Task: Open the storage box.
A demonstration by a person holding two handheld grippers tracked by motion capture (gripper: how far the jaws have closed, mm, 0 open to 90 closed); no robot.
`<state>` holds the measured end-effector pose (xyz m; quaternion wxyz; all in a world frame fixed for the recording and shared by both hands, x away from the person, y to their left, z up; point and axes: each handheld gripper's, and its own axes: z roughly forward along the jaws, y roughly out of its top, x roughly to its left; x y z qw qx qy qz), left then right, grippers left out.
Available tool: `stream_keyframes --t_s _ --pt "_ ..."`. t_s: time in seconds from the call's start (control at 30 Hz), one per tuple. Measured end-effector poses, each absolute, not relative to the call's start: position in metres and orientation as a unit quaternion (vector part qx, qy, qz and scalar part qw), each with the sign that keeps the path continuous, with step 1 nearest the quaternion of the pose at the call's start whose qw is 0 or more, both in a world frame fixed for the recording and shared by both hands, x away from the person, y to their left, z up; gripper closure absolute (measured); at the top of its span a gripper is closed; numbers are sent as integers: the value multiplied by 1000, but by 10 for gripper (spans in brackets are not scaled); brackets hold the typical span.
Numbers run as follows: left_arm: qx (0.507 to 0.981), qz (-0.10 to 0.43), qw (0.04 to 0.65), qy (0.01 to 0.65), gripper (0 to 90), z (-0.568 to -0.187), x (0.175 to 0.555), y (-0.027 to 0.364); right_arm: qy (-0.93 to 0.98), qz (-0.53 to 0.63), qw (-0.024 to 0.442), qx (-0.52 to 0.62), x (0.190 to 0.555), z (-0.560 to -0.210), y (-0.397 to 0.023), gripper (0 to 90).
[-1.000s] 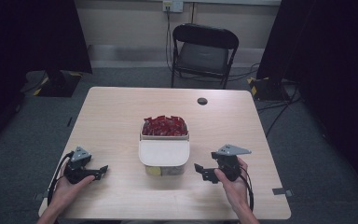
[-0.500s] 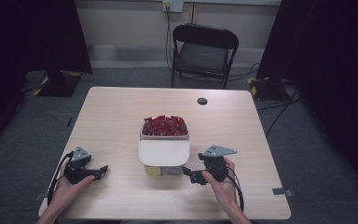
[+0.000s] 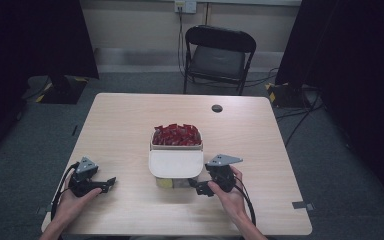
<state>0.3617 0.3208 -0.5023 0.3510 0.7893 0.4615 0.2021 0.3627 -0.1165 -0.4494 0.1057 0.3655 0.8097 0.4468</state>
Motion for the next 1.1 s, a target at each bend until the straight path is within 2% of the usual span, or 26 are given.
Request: stream_keyframes --t_s 0.23,0.37,0.7,1.1 --pt "789 202 351 462 142 -502 362 321 806 462 101 357 364 -448 -112 129" --pt "789 202 351 462 142 -502 362 321 804 467 101 353 366 -443 -109 87" --pt "790 203 350 460 142 -502 362 321 803 473 96 350 369 -438 -109 54" --pt "790 203 351 461 142 -502 362 321 790 490 100 355 373 -428 -110 70"
